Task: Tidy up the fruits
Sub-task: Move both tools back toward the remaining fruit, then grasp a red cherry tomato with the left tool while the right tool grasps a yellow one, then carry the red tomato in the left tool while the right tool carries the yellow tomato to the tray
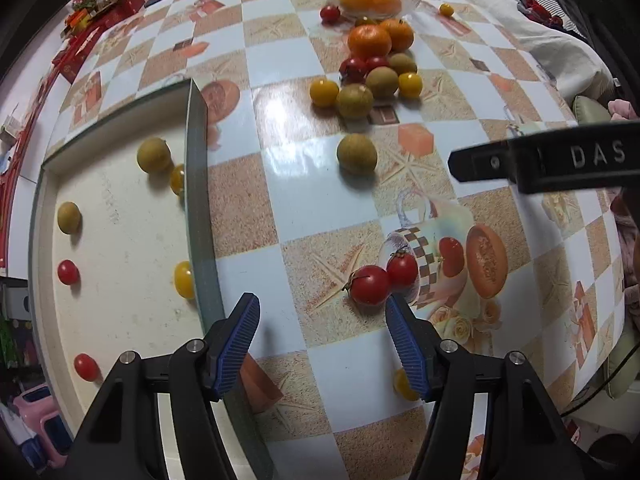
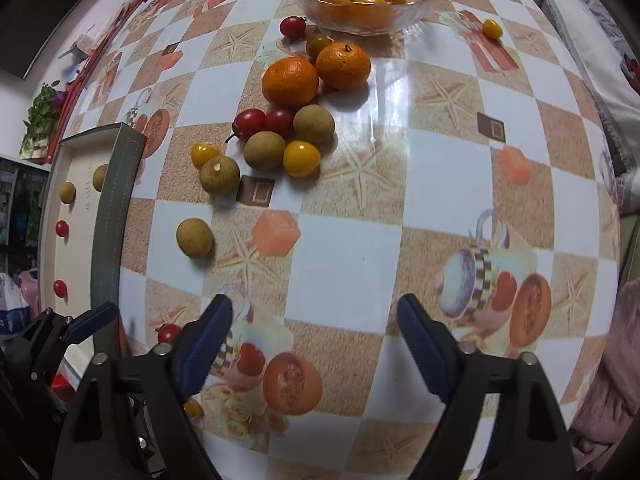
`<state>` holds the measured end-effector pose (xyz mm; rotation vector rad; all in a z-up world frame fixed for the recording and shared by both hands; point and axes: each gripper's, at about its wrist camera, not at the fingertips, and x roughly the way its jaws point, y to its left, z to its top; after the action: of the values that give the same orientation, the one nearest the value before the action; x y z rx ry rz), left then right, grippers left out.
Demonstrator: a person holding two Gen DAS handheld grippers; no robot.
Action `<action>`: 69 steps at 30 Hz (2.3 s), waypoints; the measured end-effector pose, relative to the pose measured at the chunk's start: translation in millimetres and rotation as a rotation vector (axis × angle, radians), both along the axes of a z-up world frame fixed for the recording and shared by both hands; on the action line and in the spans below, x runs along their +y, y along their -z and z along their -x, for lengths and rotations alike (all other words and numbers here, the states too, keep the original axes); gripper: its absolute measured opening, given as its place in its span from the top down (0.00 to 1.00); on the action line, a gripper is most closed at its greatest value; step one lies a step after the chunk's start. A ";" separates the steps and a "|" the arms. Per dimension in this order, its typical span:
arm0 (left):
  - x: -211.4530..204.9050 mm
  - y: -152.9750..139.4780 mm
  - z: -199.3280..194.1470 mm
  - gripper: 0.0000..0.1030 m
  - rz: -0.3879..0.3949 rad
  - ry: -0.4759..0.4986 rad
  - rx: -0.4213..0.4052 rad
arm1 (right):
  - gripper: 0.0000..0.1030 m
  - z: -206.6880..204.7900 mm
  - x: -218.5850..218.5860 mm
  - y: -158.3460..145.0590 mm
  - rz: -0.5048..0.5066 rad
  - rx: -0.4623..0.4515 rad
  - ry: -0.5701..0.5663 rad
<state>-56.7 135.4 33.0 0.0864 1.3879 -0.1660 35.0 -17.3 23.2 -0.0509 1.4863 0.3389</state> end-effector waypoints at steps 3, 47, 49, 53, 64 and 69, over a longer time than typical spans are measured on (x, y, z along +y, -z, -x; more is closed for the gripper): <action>-2.4 5.3 -0.7 0.35 -0.003 -0.005 0.002 | 0.32 -6.6 7.4 5.0 0.009 -0.013 -0.042; -16.7 6.5 4.5 0.78 0.124 -0.056 0.017 | 0.78 25.6 -12.2 -2.4 -0.124 0.015 0.001; -13.3 4.5 4.9 0.78 0.122 -0.062 0.015 | 0.78 31.0 -11.4 -3.7 -0.125 0.022 0.002; -7.6 -5.0 8.2 0.78 0.127 -0.066 0.007 | 0.78 38.9 -8.5 -8.7 -0.129 0.027 -0.003; 26.5 -40.6 24.5 0.78 0.148 -0.138 -0.055 | 0.78 45.2 18.8 -38.4 -0.137 -0.002 -0.061; 51.7 -46.8 30.6 0.78 0.134 -0.188 -0.071 | 0.78 45.5 46.9 -50.2 -0.143 -0.019 -0.114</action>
<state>-87.3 187.1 79.8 -0.1484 1.3024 -0.0978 -10.5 29.6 73.5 -0.0250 1.4398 0.5350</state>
